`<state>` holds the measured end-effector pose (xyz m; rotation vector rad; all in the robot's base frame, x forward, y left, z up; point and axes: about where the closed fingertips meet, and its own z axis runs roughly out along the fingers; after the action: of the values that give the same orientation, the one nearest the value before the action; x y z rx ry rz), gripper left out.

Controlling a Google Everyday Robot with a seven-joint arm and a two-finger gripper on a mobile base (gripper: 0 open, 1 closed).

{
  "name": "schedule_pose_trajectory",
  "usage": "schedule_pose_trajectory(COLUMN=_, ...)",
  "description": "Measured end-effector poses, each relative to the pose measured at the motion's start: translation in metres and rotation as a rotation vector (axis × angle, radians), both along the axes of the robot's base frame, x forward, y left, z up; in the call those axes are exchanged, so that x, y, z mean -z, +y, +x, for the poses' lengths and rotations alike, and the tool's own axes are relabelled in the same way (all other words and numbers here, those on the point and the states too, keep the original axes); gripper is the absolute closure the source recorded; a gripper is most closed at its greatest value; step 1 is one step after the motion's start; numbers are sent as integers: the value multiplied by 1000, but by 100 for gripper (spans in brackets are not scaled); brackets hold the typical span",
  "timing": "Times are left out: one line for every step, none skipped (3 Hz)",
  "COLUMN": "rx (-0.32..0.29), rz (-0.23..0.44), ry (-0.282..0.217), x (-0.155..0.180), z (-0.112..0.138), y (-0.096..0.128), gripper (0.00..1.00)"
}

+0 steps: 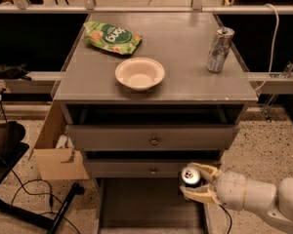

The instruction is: Pick pepsi can from bottom drawer and place on counter

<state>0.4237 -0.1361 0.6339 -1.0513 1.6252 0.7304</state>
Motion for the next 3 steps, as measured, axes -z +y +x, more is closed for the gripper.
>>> schedule_pose_trajectory(rx=-2, rz=4, ry=3, x=-4, z=2, y=3, gripper=100)
schedule_pose_trajectory(rx=-10, rz=-9, ry=2, x=-51, z=18, y=18, gripper=100)
schedule_pose_trajectory(rx=26, rz=-30, ry=-43, x=-131, z=43, y=28, gripper=100)
